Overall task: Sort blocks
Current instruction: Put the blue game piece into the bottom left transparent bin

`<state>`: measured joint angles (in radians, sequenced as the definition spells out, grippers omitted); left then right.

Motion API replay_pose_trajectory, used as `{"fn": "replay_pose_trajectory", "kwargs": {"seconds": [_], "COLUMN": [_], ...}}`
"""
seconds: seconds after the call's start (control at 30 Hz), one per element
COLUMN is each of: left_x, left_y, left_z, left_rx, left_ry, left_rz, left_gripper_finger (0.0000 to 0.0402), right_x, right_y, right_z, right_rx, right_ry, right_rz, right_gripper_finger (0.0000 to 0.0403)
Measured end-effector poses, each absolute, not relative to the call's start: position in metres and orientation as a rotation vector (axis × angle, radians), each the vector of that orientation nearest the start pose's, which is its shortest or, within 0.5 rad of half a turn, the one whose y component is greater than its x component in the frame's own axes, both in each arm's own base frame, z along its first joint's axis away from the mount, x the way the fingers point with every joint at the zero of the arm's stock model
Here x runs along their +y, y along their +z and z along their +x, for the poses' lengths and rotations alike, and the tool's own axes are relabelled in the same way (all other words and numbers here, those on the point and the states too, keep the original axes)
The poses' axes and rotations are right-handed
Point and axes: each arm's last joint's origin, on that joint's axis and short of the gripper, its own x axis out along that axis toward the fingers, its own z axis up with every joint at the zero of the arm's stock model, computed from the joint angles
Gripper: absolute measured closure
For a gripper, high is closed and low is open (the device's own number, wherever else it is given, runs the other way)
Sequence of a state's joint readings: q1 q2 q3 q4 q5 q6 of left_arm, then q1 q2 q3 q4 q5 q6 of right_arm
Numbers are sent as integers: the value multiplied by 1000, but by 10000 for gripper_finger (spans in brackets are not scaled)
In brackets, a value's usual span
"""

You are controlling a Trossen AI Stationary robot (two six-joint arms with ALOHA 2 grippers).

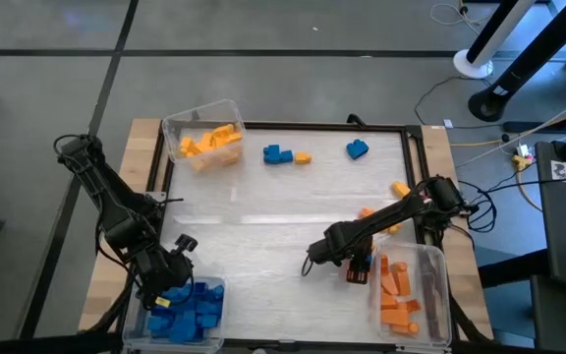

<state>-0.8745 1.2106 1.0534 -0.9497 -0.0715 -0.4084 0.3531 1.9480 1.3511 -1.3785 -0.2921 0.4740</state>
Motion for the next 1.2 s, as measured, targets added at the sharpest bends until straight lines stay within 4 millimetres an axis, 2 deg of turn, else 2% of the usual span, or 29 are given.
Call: {"fn": "replay_pose_trajectory", "kwargs": {"seconds": [0.37,0.6,0.87,1.03,1.2], "left_x": [-169,-169,-169,-167,-162], "left_y": [285,285,285,287,294], "left_z": [144,144,144,142,138], "left_rx": [1121,1121,1114,1102,1079], "left_ry": [-492,-492,-509,-520,-517], "left_rz": [162,162,188,194,151], "left_gripper_finger": [293,293,293,293,293], "right_x": [116,116,117,119,123], "right_y": [157,156,156,164,184], "right_z": [289,289,289,296,312], "right_rx": [2040,2032,2037,2004,1892], "right_ry": [-45,-32,-15,1,6], "right_rz": [254,253,276,280,239], "right_gripper_finger": [214,280,273,270,278]}}
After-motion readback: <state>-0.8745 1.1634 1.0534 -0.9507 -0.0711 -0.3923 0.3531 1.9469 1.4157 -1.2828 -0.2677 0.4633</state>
